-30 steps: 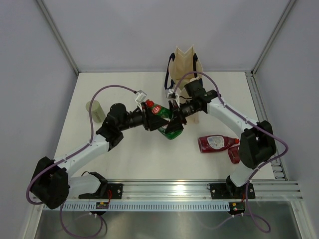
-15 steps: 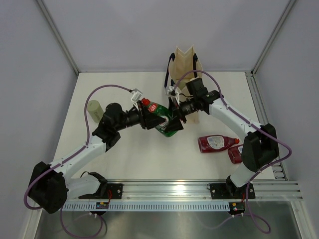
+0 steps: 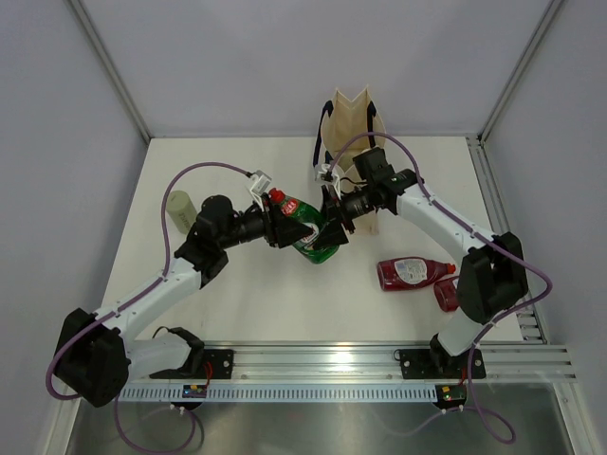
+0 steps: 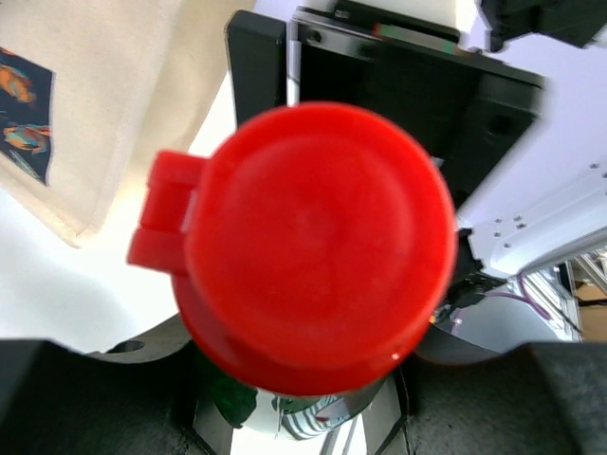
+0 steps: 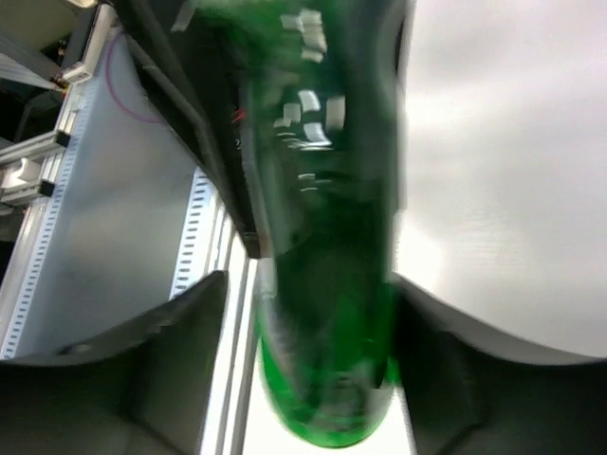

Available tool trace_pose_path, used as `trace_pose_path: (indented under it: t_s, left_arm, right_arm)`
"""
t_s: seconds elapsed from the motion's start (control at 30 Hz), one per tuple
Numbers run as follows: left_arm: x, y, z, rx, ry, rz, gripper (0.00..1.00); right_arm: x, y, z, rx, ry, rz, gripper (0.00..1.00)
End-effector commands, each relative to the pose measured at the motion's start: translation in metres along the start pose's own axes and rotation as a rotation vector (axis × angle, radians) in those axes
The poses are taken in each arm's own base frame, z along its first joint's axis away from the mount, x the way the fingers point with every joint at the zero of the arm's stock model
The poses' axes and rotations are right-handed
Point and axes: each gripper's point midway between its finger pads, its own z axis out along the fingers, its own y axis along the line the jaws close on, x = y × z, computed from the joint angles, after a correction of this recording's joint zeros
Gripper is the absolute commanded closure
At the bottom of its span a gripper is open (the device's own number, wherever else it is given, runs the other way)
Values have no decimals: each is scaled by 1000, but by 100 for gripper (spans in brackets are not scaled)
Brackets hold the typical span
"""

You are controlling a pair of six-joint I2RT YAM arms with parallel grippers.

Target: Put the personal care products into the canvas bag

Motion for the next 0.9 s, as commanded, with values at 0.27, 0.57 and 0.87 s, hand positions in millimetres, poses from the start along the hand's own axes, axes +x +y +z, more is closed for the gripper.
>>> trace_pose_path:
  t_s: [0.27, 0.57, 0.87]
  left_arm:
    - [-64, -38, -1, 129, -201, 119, 100]
    - [-71, -22, -14, 2, -222, 128, 11]
    - [-69, -13, -27, -74, -214, 149, 1]
  right_arm:
    - [-22, 10, 3, -50, -27, -18, 100]
    - [-33, 25, -11, 3, -60, -62, 100]
    - [-64, 29, -22, -2, -134, -32, 100]
